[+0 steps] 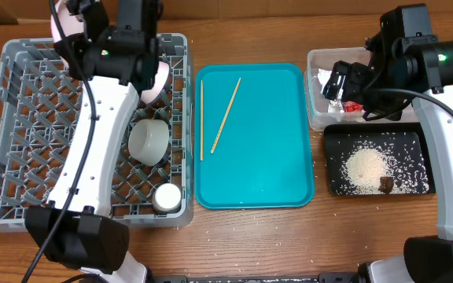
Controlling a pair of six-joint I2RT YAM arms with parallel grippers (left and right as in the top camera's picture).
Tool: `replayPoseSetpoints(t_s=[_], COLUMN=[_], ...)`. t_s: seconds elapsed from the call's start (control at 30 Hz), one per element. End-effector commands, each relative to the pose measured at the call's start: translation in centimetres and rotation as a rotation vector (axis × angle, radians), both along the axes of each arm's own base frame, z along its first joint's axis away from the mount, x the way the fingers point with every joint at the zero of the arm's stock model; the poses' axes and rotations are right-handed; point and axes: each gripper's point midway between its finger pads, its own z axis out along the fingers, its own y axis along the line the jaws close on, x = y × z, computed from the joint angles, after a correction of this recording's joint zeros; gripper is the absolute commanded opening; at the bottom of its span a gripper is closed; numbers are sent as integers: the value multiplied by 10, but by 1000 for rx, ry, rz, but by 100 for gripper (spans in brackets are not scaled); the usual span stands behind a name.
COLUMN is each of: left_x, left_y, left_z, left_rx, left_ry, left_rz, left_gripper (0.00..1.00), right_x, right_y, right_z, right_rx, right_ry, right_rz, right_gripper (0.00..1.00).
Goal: Sort waste into correct bins and load items into the dishwasher
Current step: 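Lift the pink plate and stand it in the rack, then move the left gripper to the tray and grasp a chopstick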
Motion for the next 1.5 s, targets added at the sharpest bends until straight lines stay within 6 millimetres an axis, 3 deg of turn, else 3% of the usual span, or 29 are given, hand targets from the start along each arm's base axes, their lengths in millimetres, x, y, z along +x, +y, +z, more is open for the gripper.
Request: replayPoseSetpoints(t_s=[0.0, 0.47, 0.67, 0.7, 0.77, 0.83, 0.87, 1.0, 1.1, 1.13, 1.23, 1.3, 1.33, 1.37, 1.4, 1.47], left_x=[4, 72, 101, 103, 105, 107, 108, 111, 112, 112, 114, 101, 88, 77, 65, 44], left_y=[19, 16, 2, 0, -2, -3, -3, -8, -19, -26, -74, -140, -188, -216, -246, -286], left_z=[-14, -99, -139, -146, -149, -149, -148, -137, -111, -103, -66, -40, -39, -42, -48, -63], left_rx=[34, 71, 27, 15, 3, -3, -2, -1, -14, -30, -138, -288, -405, -473, -554, -678], left_ry=[73, 339, 470, 483, 483, 475, 468, 429, 361, 340, 267, 227, 248, 273, 312, 385], left_rz=[45, -64, -230, -249, -264, -273, -272, -282, -307, -335, -538, -787, -970, -1076, -1186, -1312], left_gripper=[4, 4, 4, 8, 33, 69, 80, 91, 97, 99, 99, 93, 92, 90, 81, 68], right_x=[0, 0, 0, 0, 0, 0, 0, 0, 0, 0, 0, 0, 0, 0, 0, 0], right_y=[0, 0, 0, 0, 0, 0, 0, 0, 0, 0, 0, 0, 0, 0, 0, 0], right_z=[1, 1, 1, 1, 1, 1, 1, 1, 1, 1, 1, 1, 1, 1, 1, 1], right_rx=[-5, -5, -5, -5, -5, -5, -5, -5, -5, -5, -5, -5, -5, -5, -5, -5], right_ry=[-5, -5, -5, -5, -5, -5, -5, -5, -5, -5, -5, -5, -5, -5, -5, -5], right_rz=[1, 0, 0, 0, 0, 0, 0, 0, 0, 1, 0, 0, 0, 0, 0, 0], right_gripper=[100, 100, 100, 100, 100, 100, 100, 100, 100, 100, 100, 100, 100, 100, 100, 100])
